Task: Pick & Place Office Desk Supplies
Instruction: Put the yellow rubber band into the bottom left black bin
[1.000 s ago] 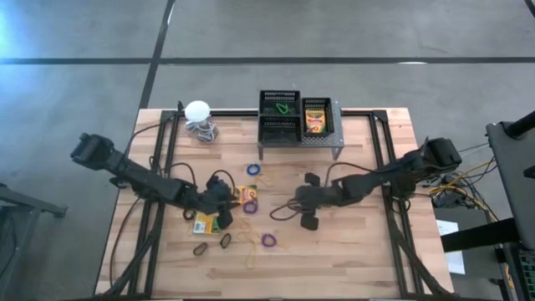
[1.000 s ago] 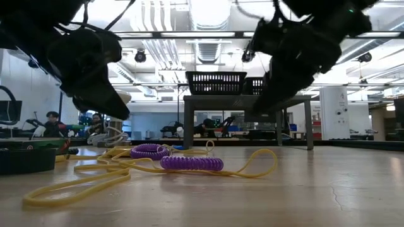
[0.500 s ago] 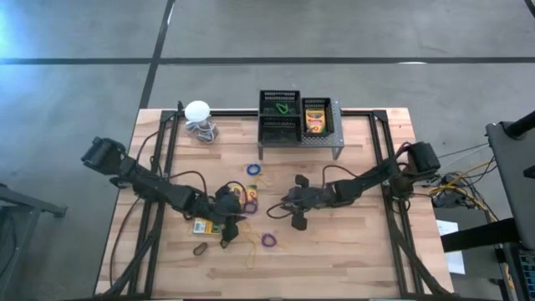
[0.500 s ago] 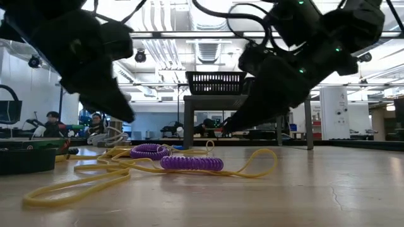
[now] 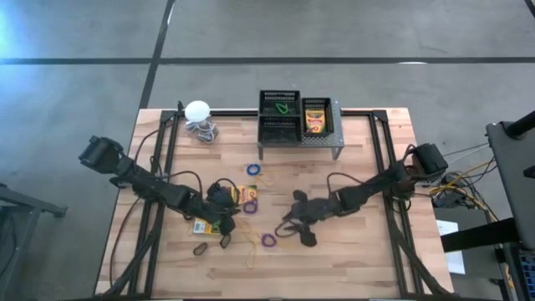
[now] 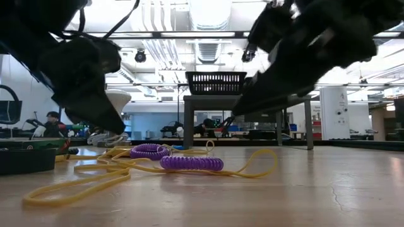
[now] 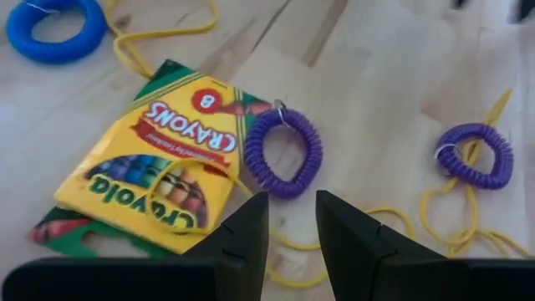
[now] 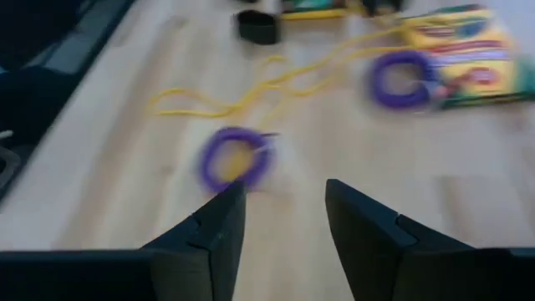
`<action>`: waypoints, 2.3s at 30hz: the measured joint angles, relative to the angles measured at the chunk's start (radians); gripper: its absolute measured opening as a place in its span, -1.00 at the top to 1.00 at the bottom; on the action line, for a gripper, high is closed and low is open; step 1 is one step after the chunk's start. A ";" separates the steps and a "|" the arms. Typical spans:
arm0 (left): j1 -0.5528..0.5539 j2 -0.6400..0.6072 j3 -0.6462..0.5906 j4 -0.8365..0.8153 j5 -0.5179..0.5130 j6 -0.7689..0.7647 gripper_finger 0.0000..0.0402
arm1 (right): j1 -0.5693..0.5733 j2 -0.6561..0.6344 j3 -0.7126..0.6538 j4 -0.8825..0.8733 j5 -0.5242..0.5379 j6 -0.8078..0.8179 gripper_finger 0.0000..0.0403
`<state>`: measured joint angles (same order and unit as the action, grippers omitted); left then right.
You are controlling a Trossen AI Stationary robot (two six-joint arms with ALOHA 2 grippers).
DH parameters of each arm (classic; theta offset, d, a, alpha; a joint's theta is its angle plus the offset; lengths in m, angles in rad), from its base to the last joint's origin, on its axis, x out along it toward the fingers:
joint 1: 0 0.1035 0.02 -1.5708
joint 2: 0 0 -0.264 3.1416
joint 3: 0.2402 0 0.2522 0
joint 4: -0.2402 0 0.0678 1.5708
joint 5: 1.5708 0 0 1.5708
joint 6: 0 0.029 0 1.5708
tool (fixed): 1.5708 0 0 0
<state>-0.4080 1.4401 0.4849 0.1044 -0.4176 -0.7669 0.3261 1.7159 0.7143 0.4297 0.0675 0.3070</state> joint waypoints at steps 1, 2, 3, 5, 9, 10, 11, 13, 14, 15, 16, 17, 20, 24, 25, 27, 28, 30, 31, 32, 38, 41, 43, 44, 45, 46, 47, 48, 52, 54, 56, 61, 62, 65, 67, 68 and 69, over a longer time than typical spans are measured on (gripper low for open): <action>-0.002 -0.001 -0.001 -0.002 0.002 0.007 0.47 | 0.021 0.013 0.007 0.004 0.000 0.005 0.16; -0.002 -0.003 -0.002 0.004 0.007 0.012 0.47 | 0.040 0.023 0.013 0.009 0.000 0.016 0.13; -0.003 -0.003 0.000 0.013 0.013 0.015 0.47 | 0.061 0.031 0.014 0.003 0.000 0.029 0.11; -0.006 -0.004 -0.001 0.003 0.024 0.028 0.47 | 0.099 0.057 0.029 -0.003 0.005 0.060 0.07; -0.008 -0.005 -0.001 0.003 0.044 0.061 0.47 | 0.166 0.125 0.082 0.004 0.065 0.098 0.04; -0.009 -0.005 -0.001 0.000 0.044 0.067 0.47 | 0.181 0.150 0.099 -0.001 0.104 0.096 0.04; -0.009 -0.005 -0.001 0.000 0.044 0.070 0.47 | 0.192 0.174 0.116 -0.022 0.150 0.091 0.04; -0.010 -0.005 -0.001 0.001 0.044 0.084 0.47 | 0.206 0.226 0.164 -0.040 0.224 0.088 0.04; -0.010 -0.005 -0.001 0.001 0.044 0.086 0.47 | 0.208 0.246 0.186 -0.057 0.242 0.088 0.04; -0.010 -0.005 -0.001 0.003 0.044 0.087 0.47 | 0.207 0.264 0.208 -0.086 0.254 0.092 0.04; -0.010 -0.005 -0.001 0.002 0.044 0.090 0.47 | 0.207 0.283 0.235 -0.116 0.258 0.109 0.05; -0.010 -0.005 -0.001 0.000 0.044 0.091 0.47 | 0.206 0.299 0.261 -0.151 0.259 0.133 0.07; -0.010 -0.005 -0.001 0.001 0.044 0.111 0.47 | 0.206 0.313 0.325 -0.280 0.255 0.184 0.22; -0.010 -0.005 -0.001 0.008 0.044 0.140 0.47 | 0.213 0.286 0.382 -0.488 0.250 0.241 0.60; -0.009 -0.005 -0.001 0.009 0.044 0.142 0.47 | 0.216 0.272 0.390 -0.546 0.247 0.252 0.70; -0.009 -0.005 -0.001 0.010 0.044 0.143 0.47 | 0.219 0.246 0.411 -0.674 0.239 0.273 0.88; -0.009 -0.008 -0.001 0.008 0.044 0.143 0.47 | 0.220 0.230 0.420 -0.730 0.238 0.282 0.91; -0.009 -0.018 -0.001 0.008 0.044 0.143 0.47 | 0.221 0.189 0.439 -0.820 0.238 0.292 0.93; -0.009 -0.027 -0.001 0.007 0.044 0.148 0.47 | 0.220 0.160 0.453 -0.834 0.238 0.289 0.95; -0.009 -0.037 -0.001 0.008 0.044 0.161 0.47 | 0.220 0.126 0.463 -0.835 0.240 0.276 0.95; -0.009 -0.097 -0.001 0.009 0.010 0.238 0.47 | 0.203 -0.021 0.491 -0.830 0.245 0.257 0.96; -0.009 -0.104 -0.001 0.014 -0.002 0.244 0.47 | 0.196 -0.028 0.463 -0.803 0.234 0.262 0.95; -0.009 -0.104 -0.001 0.010 -0.003 0.240 0.47 | 0.192 -0.005 0.436 -0.752 0.195 0.267 0.89; -0.010 -0.104 -0.001 0.012 -0.002 0.235 0.47 | 0.192 0.005 0.421 -0.722 0.171 0.275 0.85; -0.012 -0.104 -0.001 0.010 -0.003 0.227 0.47 | 0.192 0.019 0.402 -0.691 0.155 0.284 0.80; -0.014 -0.104 -0.001 0.009 -0.003 0.219 0.47 | 0.190 0.039 0.388 -0.640 0.146 0.291 0.74; -0.014 -0.104 -0.001 0.010 -0.003 0.217 0.47 | 0.189 0.057 0.376 -0.583 0.140 0.291 0.67; -0.014 -0.104 -0.001 0.011 -0.003 0.217 0.47 | 0.189 0.077 0.361 -0.543 0.138 0.287 0.60; -0.014 -0.104 -0.002 0.015 -0.006 0.214 0.47 | 0.184 0.167 0.348 -0.482 0.164 0.269 0.38; -0.015 -0.104 -0.002 0.020 -0.006 0.214 0.47 | 0.181 0.211 0.356 -0.474 0.171 0.262 0.31; -0.015 -0.103 -0.002 0.020 -0.006 0.214 0.47 | 0.181 0.249 0.369 -0.466 0.169 0.252 0.28; -0.014 -0.103 -0.002 0.029 -0.009 0.217 0.47 | 0.182 0.301 0.400 -0.457 0.163 0.232 0.41; -0.014 -0.103 -0.002 0.028 -0.010 0.217 0.47 | 0.182 0.303 0.401 -0.461 0.163 0.238 0.49; -0.014 -0.103 -0.002 0.029 -0.012 0.217 0.47 | 0.187 0.286 0.392 -0.488 0.163 0.265 0.80; -0.014 -0.103 -0.002 0.029 -0.014 0.217 0.47 | 0.198 0.257 0.391 -0.559 0.159 0.272 0.91; -0.014 -0.103 -0.002 0.029 -0.017 0.217 0.47 | 0.204 0.237 0.388 -0.622 0.150 0.285 0.92; -0.014 -0.103 -0.002 0.030 -0.017 0.217 0.47 | 0.208 0.215 0.389 -0.677 0.144 0.301 0.94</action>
<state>-0.4217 1.3369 0.4831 0.1342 -0.4347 -0.5499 0.5339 1.9306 1.1031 -0.2477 0.2112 0.6085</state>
